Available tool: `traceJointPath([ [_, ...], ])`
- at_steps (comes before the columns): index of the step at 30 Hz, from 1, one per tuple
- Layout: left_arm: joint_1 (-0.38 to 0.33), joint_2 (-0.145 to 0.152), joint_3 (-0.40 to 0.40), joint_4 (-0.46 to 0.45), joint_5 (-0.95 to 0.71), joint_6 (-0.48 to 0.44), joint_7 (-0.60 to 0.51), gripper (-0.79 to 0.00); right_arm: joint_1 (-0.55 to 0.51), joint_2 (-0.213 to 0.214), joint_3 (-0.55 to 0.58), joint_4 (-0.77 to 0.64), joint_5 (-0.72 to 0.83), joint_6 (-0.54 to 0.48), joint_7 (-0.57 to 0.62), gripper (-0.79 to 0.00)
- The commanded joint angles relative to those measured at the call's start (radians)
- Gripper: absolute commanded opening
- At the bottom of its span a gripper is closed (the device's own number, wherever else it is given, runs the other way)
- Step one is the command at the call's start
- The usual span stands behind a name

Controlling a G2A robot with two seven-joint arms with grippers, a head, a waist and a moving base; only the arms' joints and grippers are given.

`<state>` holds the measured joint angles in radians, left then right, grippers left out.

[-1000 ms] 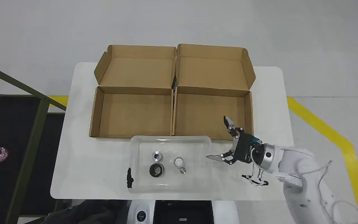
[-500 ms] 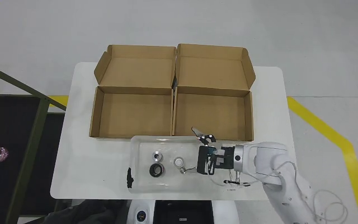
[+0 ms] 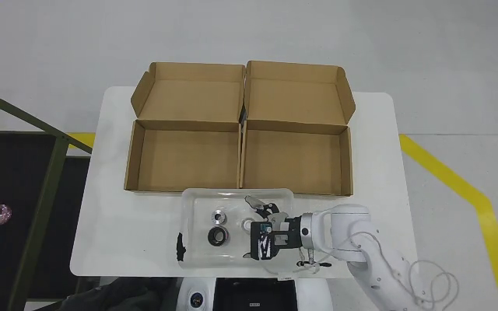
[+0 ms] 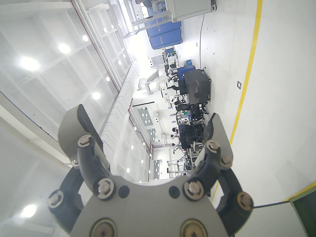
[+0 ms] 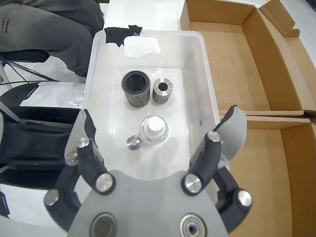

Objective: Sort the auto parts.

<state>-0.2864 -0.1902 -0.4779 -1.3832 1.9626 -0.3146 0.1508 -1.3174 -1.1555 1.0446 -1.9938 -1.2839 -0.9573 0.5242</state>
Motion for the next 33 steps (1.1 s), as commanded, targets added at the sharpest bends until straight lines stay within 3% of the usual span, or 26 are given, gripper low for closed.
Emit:
traceJointPath([
  [1,0.0,0.0,0.0,0.0,0.0,0.0,0.0,0.0,0.009,0.0,-0.012,0.015,0.006,0.002,0.0,0.0],
  [14,0.0,0.0,0.0,0.0,0.0,0.0,0.0,0.0,0.043,0.005,-0.046,0.082,-0.016,0.035,0.002,-0.003],
  [17,0.0,0.0,0.0,0.0,0.0,0.0,0.0,0.0,0.051,0.006,-0.056,0.094,-0.03,0.05,0.006,-0.126],
  [22,0.0,0.0,0.0,0.0,0.0,0.0,0.0,0.0,0.061,0.006,-0.072,0.109,-0.045,0.067,0.002,-0.16],
  [26,0.0,0.0,0.0,0.0,0.0,0.0,0.0,0.0,0.068,0.007,-0.081,0.125,-0.048,0.069,-0.004,-0.397],
  [33,0.0,0.0,0.0,0.0,0.0,0.0,0.0,0.0,0.082,0.008,-0.095,0.145,-0.04,0.071,-0.011,-0.573],
])
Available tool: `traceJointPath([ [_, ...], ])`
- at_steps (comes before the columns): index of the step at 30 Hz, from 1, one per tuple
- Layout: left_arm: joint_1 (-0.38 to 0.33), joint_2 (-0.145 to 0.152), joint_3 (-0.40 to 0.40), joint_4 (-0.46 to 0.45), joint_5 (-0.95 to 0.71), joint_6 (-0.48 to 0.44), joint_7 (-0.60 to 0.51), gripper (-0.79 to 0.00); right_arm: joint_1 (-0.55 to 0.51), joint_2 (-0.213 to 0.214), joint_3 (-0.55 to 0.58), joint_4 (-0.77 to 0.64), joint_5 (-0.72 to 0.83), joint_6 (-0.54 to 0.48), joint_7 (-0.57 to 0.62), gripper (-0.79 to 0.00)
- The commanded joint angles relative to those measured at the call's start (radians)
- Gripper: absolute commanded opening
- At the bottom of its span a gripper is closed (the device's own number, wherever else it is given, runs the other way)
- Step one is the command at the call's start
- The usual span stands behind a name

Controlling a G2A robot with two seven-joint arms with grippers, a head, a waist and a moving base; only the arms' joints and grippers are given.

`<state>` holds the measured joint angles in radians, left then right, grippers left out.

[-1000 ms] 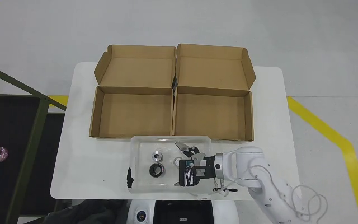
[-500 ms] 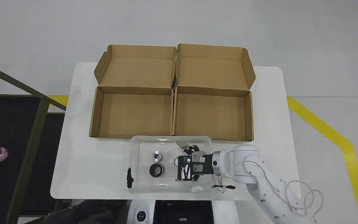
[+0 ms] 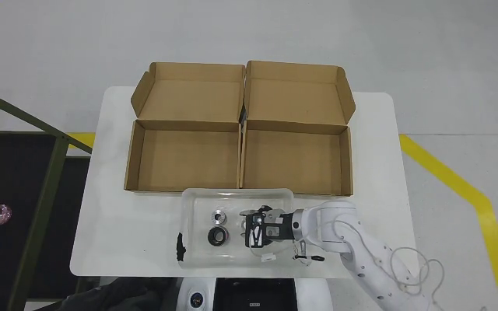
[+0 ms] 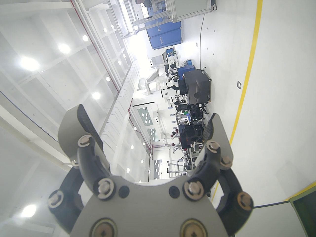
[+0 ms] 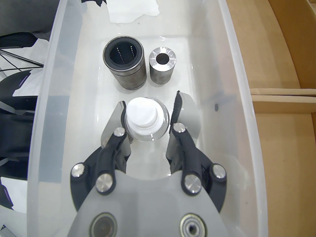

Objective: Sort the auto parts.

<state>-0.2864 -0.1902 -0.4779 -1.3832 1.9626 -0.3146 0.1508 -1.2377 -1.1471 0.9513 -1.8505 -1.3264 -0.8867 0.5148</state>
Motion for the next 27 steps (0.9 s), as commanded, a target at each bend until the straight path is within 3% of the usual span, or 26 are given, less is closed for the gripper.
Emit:
traceJointPath([
  [1,0.0,0.0,0.0,0.0,0.0,0.0,0.0,0.0,0.005,0.0,-0.004,0.002,0.006,-0.001,-0.004,-0.634],
  [3,0.0,0.0,0.0,0.0,0.0,0.0,0.0,0.0,0.01,0.0,-0.007,0.004,0.013,-0.004,-0.009,-0.785],
  [16,0.0,0.0,0.0,0.0,0.0,0.0,0.0,0.0,0.022,0.009,0.034,0.01,0.122,-0.045,-0.165,-0.785],
  [27,0.0,0.0,0.0,0.0,0.0,0.0,0.0,0.0,0.026,0.025,0.168,-0.033,0.187,-0.064,-0.389,-0.785],
])
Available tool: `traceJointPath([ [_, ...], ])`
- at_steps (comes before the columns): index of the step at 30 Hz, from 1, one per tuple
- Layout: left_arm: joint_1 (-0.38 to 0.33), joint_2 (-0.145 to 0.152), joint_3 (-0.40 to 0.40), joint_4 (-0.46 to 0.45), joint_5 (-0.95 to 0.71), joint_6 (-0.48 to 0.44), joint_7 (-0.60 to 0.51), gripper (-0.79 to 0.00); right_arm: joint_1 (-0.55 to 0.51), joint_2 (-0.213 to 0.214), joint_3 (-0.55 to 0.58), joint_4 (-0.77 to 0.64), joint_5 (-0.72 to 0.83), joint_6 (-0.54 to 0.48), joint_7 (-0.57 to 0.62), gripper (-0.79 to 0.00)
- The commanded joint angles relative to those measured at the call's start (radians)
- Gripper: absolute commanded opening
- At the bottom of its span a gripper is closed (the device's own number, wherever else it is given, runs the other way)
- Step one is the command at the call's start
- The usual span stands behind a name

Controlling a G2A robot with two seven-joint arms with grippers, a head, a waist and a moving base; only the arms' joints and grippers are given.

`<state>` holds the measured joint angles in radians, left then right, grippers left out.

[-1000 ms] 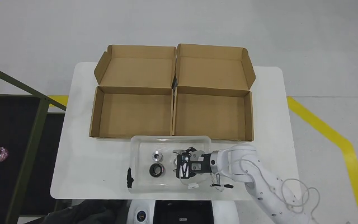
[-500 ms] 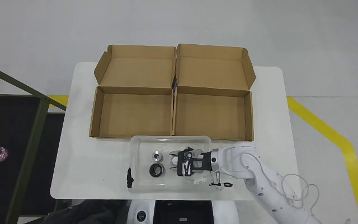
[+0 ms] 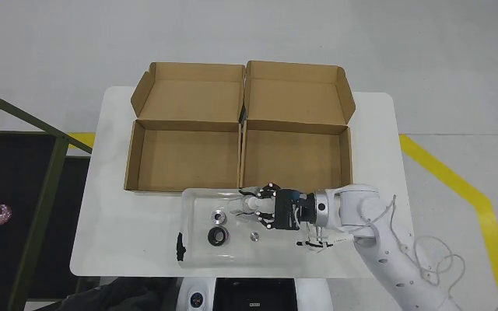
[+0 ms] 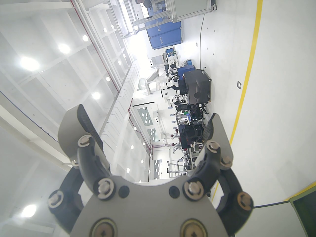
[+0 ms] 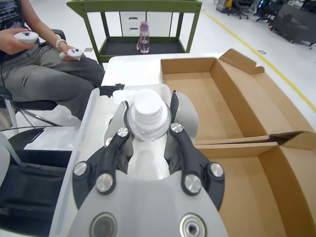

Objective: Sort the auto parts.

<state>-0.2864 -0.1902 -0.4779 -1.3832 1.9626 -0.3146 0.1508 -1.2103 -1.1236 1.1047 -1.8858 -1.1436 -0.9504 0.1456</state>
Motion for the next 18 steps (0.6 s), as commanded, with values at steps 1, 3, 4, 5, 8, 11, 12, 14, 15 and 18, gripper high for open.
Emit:
traceJointPath([
  [1,0.0,0.0,0.0,0.0,0.0,0.0,0.0,0.0,-0.002,0.003,0.027,0.006,0.01,-0.001,-0.036,-0.785],
  [3,0.0,0.0,0.0,0.0,0.0,0.0,0.0,0.0,-0.002,0.006,0.053,0.019,0.025,-0.003,-0.068,-0.785],
  [4,0.0,0.0,0.0,0.0,0.0,0.0,0.0,0.0,-0.001,0.007,0.064,0.024,0.029,-0.003,-0.078,-0.785],
  [5,0.0,0.0,0.0,0.0,0.0,0.0,0.0,0.0,-0.001,0.008,0.073,0.028,0.04,-0.003,-0.094,-0.785],
  [8,0.0,0.0,0.0,0.0,0.0,0.0,0.0,0.0,0.003,0.01,0.111,0.045,0.064,0.005,-0.14,-0.785],
  [11,0.0,0.0,0.0,0.0,0.0,0.0,0.0,0.0,-0.003,0.015,0.157,0.057,0.074,0.023,-0.167,-0.785],
  [12,0.0,0.0,0.0,0.0,0.0,0.0,0.0,0.0,-0.006,0.017,0.171,0.057,0.076,0.025,-0.171,-0.785],
  [14,0.0,0.0,0.0,0.0,0.0,0.0,0.0,0.0,-0.012,0.021,0.202,0.059,0.078,0.031,-0.174,-0.785],
  [15,0.0,0.0,0.0,0.0,0.0,0.0,0.0,0.0,-0.015,0.023,0.216,0.061,0.082,0.031,-0.178,-0.785],
  [18,0.0,0.0,0.0,0.0,0.0,0.0,0.0,0.0,-0.024,0.027,0.244,0.062,0.094,0.035,-0.184,-0.785],
])
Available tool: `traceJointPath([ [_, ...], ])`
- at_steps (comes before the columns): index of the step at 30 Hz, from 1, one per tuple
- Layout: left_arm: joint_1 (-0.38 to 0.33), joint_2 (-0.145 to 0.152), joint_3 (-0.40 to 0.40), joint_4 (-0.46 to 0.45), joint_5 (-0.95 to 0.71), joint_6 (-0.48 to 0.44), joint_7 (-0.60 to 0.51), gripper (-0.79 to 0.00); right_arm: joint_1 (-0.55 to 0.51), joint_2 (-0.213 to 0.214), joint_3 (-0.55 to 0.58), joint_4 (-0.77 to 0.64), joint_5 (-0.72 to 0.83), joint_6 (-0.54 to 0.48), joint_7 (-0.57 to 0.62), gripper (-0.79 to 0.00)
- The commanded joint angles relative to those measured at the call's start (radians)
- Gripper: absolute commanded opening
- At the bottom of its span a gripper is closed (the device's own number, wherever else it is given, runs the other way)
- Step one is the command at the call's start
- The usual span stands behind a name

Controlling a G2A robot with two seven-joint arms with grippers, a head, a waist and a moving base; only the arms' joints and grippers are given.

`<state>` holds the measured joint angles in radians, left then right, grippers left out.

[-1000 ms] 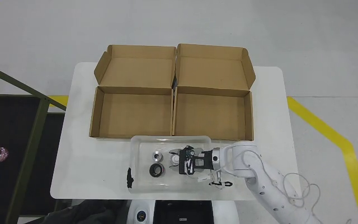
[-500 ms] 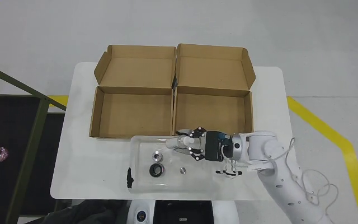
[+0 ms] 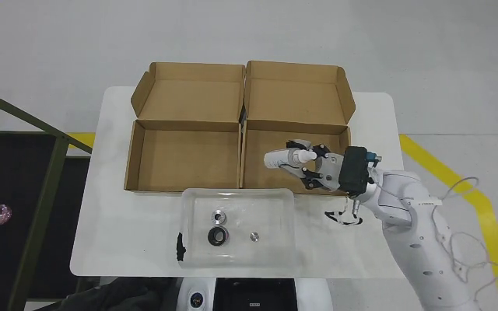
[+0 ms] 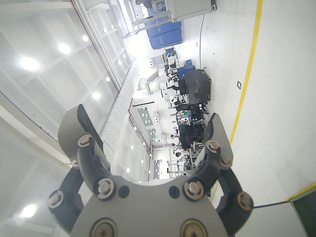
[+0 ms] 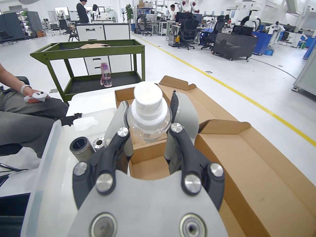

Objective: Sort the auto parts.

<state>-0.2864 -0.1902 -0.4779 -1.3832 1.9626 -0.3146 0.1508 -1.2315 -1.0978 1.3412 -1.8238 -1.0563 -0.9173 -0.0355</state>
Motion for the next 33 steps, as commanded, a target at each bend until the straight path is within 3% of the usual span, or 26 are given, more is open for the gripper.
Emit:
traceJointPath([
  [1,0.0,0.0,0.0,0.0,0.0,0.0,0.0,0.0,-0.004,0.002,0.013,0.0,0.008,0.005,-0.003,-0.785],
  [14,0.0,0.0,0.0,0.0,0.0,0.0,0.0,0.0,0.064,-0.009,-0.053,0.061,0.046,0.048,-0.01,-0.785],
  [24,0.0,0.0,0.0,0.0,0.0,0.0,0.0,0.0,0.191,-0.037,-0.194,0.207,0.033,0.089,0.016,-0.785],
  [33,0.0,0.0,0.0,0.0,0.0,0.0,0.0,0.0,0.262,-0.053,-0.252,0.316,-0.027,0.13,0.038,-0.785],
])
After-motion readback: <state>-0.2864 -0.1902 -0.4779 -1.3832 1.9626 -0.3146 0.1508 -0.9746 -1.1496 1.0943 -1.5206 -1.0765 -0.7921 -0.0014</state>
